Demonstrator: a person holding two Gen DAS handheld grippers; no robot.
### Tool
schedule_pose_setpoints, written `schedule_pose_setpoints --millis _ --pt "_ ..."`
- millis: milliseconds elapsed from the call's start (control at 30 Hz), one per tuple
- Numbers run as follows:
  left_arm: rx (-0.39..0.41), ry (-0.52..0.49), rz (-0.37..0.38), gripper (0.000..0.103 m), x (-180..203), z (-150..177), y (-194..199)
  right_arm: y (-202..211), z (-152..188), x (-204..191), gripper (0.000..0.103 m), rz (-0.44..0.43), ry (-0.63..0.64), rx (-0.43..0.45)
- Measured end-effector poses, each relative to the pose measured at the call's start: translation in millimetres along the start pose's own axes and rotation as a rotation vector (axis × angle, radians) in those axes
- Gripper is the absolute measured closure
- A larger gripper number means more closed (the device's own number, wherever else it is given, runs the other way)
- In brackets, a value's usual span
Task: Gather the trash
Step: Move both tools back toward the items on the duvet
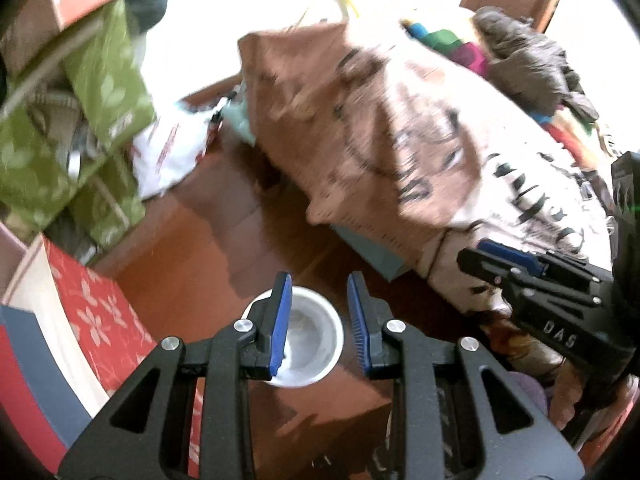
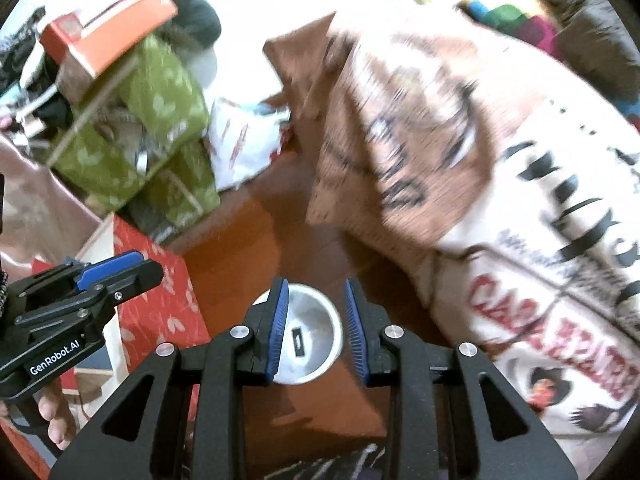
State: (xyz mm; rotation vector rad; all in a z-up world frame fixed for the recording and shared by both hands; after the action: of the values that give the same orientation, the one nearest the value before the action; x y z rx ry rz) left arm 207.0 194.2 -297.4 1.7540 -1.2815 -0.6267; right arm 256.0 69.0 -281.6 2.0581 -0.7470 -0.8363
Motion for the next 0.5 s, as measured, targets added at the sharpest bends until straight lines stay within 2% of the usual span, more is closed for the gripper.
schedule_pose_setpoints --millis 133,333,367,500 --pt "0.078 -0.048 0.009 0.072 33.6 -23.4 30.1 44.8 -14.9 21.1 0.077 0.011 -0.021 0.104" --pt "0.183 -0.128 0.013 0.049 86.0 -50.5 65.7 110.7 -35.5 51.6 0.077 0.055 -0.034 0.271" --pt "0.204 -0.145 0.013 0.045 97.0 -55.7 70.9 122.5 -38.8 59.0 0.074 0.064 -0.039 0.3" --pt "0.252 -0.209 0.024 0.039 139.5 -73.4 81.7 161.2 -47.2 87.8 0.041 0.088 -0.074 0.411"
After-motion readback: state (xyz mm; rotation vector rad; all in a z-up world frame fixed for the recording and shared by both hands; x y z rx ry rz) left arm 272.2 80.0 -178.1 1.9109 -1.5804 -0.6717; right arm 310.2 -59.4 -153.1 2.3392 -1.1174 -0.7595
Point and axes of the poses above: each gripper's, at about its wrist camera, not at the fingertips, and y roughly against the way its jaws point, x to its right, z to its underside, the point moved 5 cm from there along -y, roughly the way its jaws point, and after that the axes turned 7 degrees about -y, right-handed, at the moved point
